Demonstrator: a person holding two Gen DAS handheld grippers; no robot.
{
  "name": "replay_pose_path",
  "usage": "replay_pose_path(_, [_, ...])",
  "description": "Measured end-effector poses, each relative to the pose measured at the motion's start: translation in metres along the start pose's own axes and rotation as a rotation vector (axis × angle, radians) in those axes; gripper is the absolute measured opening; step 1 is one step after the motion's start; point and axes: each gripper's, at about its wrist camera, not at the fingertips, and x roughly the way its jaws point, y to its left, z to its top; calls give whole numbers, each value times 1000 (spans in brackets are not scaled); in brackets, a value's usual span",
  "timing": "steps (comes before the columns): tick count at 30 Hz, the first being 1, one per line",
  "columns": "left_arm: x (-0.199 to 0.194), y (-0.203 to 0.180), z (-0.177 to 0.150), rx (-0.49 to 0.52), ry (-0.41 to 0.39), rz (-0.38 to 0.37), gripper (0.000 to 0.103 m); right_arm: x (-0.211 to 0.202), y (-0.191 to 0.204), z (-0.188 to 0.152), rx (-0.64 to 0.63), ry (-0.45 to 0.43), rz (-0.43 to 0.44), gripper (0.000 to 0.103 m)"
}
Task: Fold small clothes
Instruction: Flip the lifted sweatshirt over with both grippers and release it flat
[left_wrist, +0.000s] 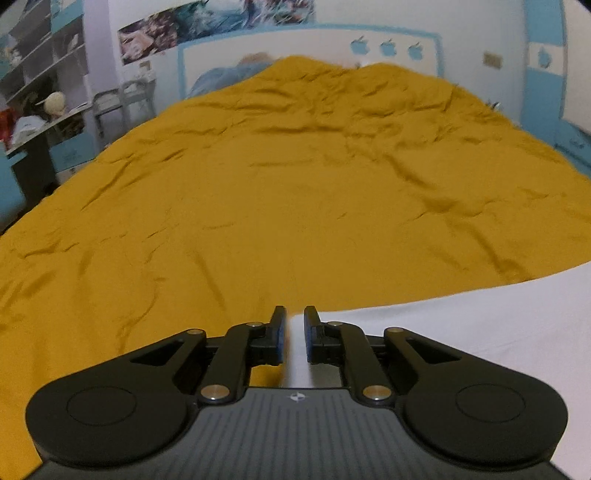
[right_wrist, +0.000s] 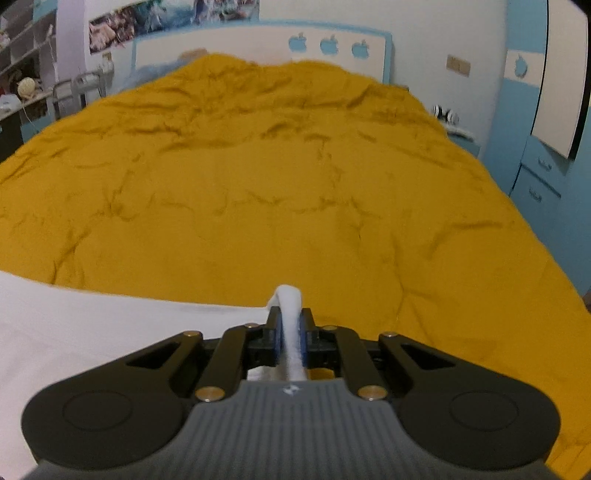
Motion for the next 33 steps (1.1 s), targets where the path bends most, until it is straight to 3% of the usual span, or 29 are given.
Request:
replay_pose_path(2, [-8, 10, -2, -18, 3, 15, 23, -8, -3, 1, 4, -15, -42, 13])
replay_pose_path(6, [-35, 34, 0, -90, 2, 5, 25, -35, -21, 5, 46, -12, -56, 14])
replay_pose_path(11, [-83, 36, 2, -56, -7, -69, 25, -93, -27, 0, 63, 9, 41, 14])
replay_pose_path(16, [-138, 15, -11, -14, -3, -150, 25, -159, 2, -26, 23, 42, 148, 15])
replay_pose_path(20, [-171, -12, -44, 42, -6, -140, 25, -204, 40, -59, -58, 42, 220, 27])
replay_pose_path(23, [-180, -21, -75, 67, 18, -118, 25, -225, 63, -98, -159, 30, 167, 31])
replay_pose_path(25, [-180, -16, -96, 54, 51, -87, 23, -228, 64, -127, -210, 40, 84, 31])
replay_pose_path(28, [-173, -1, -121, 15, 100, -33, 20, -228, 39, -159, -144, 91, 0, 31])
replay_pose_path(33, [-162, 11, -142, -24, 114, -47, 19, -231, 5, -192, 5, 133, 20, 30])
